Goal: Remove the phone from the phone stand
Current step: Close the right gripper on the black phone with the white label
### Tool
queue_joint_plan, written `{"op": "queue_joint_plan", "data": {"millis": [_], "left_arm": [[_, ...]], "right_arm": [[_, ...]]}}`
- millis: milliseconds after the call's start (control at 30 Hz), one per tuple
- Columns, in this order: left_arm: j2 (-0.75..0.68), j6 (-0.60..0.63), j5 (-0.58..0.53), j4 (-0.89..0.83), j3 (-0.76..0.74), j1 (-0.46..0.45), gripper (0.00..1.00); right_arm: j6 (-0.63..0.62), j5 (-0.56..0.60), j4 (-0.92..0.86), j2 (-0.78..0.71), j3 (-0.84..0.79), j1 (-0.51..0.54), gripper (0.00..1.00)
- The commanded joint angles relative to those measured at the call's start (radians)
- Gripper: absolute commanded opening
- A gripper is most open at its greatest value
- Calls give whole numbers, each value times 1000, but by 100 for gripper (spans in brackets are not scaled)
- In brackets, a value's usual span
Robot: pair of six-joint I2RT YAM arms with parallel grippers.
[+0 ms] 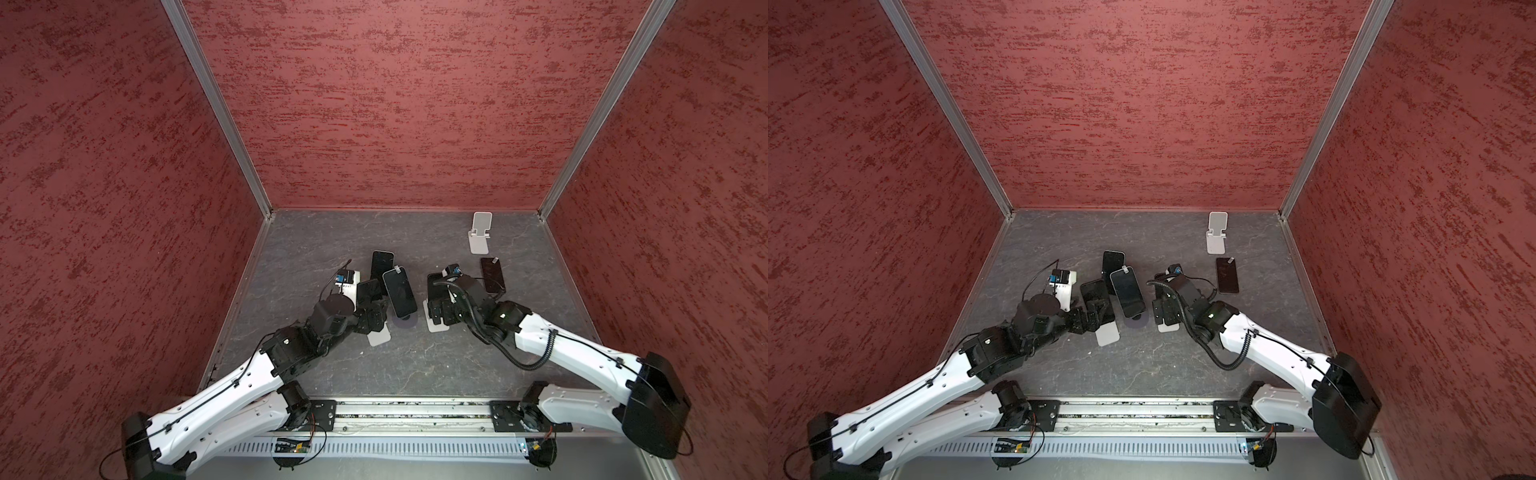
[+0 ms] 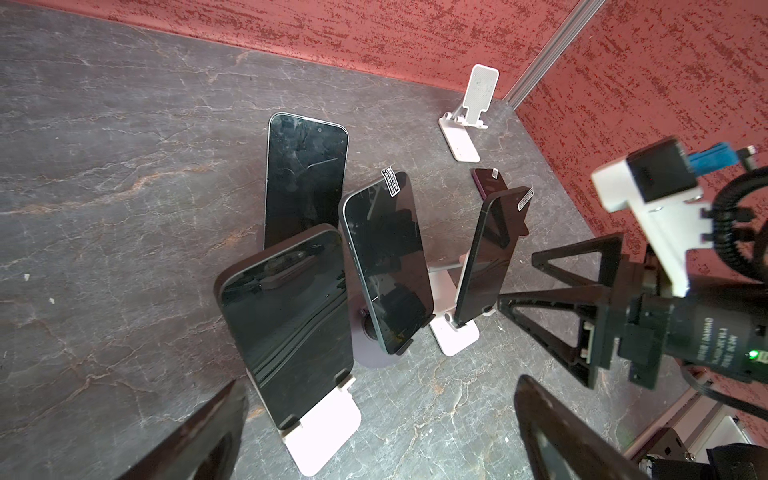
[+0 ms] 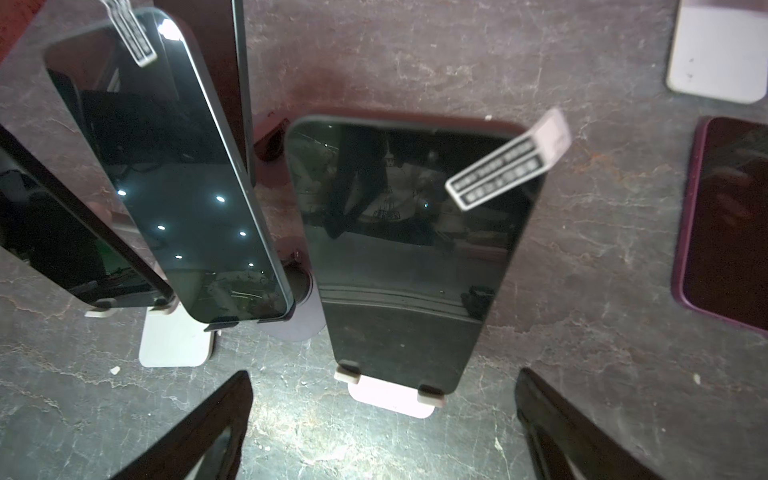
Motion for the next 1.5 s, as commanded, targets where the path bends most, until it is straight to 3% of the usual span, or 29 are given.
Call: {"op": "queue_joint_plan", "data": {"millis": [0,1100,1467], "left_arm": [[-11,6,-22,13,-13,-5,99],[-16,59,-37,34,-8,-2,100],[-14,62,-38,31,8,-1,99]], "right_arm": [[34,59,61,18,-3,18,99],[-12,156,231,129,-29,26,98],[-29,187,282,155,-56,26,92]]}}
